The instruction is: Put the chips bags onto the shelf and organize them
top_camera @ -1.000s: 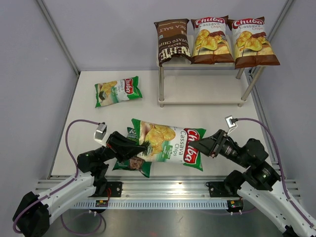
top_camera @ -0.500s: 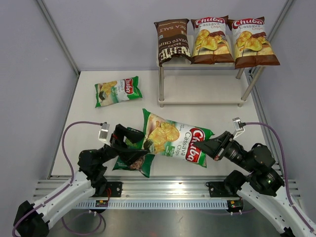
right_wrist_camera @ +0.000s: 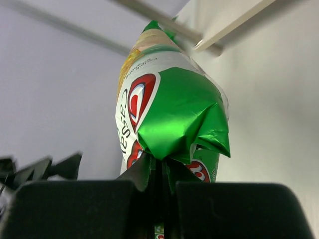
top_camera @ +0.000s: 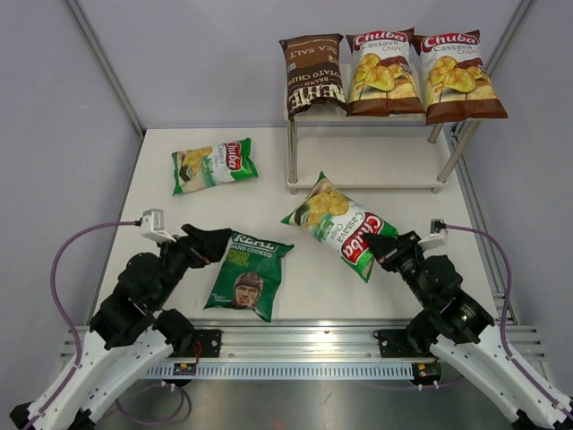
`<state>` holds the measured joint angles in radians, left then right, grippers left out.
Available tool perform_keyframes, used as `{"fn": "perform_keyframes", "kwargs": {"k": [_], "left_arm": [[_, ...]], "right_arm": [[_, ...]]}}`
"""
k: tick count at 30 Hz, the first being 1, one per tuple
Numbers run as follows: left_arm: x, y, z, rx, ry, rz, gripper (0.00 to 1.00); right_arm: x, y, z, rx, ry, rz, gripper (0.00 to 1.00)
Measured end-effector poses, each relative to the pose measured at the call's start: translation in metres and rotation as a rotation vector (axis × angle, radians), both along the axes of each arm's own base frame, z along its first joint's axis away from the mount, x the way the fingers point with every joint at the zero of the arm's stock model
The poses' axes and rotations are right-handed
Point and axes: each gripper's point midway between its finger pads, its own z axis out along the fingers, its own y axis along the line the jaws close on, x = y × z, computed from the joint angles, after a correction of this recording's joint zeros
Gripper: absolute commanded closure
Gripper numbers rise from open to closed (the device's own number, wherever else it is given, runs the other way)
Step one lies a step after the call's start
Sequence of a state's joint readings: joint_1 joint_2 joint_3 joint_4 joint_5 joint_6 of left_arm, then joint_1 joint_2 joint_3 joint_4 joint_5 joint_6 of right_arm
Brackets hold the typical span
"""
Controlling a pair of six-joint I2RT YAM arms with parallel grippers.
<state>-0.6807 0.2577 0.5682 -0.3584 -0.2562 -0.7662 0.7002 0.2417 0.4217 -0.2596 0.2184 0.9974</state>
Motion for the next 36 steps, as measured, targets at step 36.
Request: {"fn": "perform_keyframes", "kwargs": {"k": [36], "left_arm": [[-0.055, 0.013, 0.004, 0.329, -0.086, -0.229, 0.01]], "right_arm": [[0.259, -0.042, -0.076, 0.103, 0.042, -0.762, 0.90]]}}
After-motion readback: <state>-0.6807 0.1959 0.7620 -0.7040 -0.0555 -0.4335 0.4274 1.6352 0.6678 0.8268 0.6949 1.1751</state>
